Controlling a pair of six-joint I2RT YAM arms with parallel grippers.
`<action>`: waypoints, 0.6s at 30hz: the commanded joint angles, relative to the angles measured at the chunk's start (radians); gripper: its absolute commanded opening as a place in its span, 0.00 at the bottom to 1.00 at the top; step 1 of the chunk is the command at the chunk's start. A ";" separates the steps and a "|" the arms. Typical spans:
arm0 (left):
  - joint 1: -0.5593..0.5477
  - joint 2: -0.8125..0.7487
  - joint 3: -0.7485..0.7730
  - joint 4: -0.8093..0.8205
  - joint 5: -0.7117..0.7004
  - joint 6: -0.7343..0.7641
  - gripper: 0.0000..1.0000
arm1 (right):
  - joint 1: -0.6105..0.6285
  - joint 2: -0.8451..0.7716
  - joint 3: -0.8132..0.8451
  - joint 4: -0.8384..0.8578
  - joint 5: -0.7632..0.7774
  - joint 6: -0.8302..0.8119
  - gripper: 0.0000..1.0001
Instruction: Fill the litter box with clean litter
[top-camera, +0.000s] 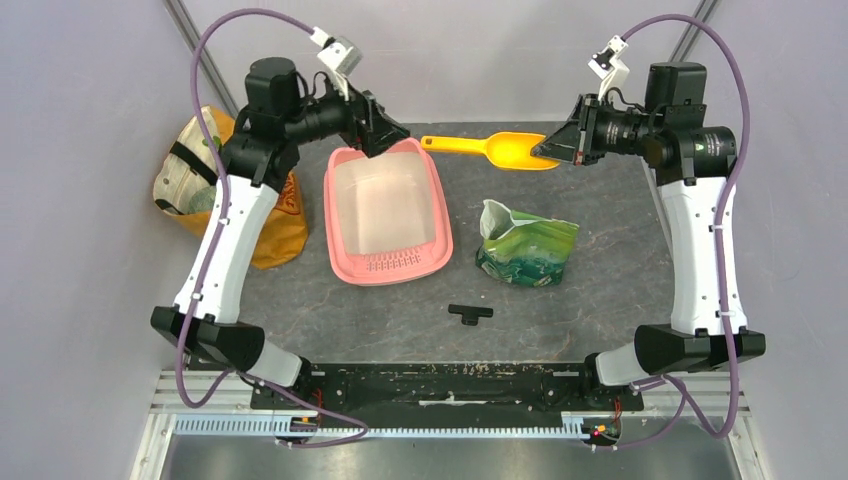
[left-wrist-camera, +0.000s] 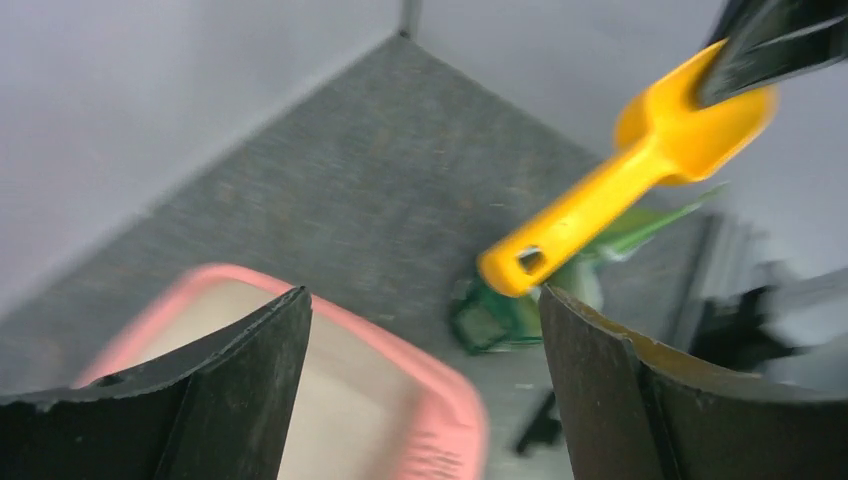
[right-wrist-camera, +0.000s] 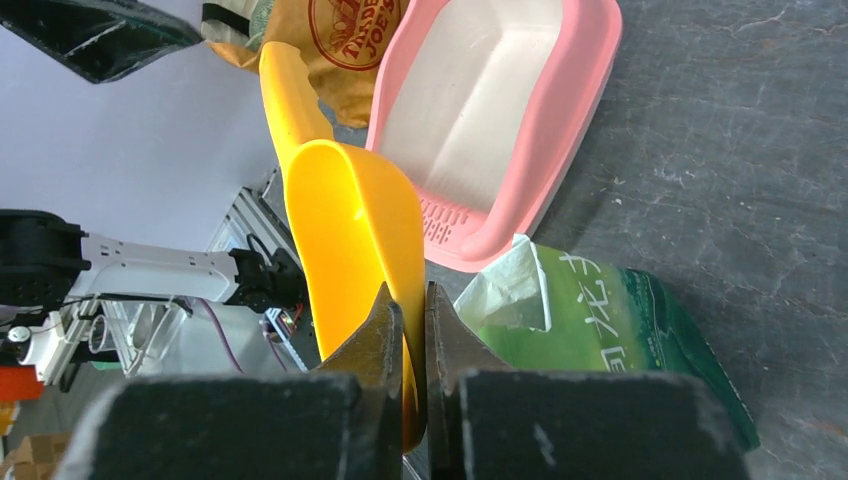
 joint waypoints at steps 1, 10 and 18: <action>0.055 -0.102 -0.236 0.432 0.262 -0.794 0.89 | -0.004 -0.032 -0.052 0.148 -0.083 0.062 0.00; 0.095 -0.112 -0.613 1.278 0.383 -1.514 0.90 | -0.003 -0.054 -0.182 0.327 -0.197 0.159 0.00; 0.072 -0.057 -0.602 1.396 0.398 -1.641 0.78 | 0.011 -0.052 -0.205 0.349 -0.205 0.164 0.00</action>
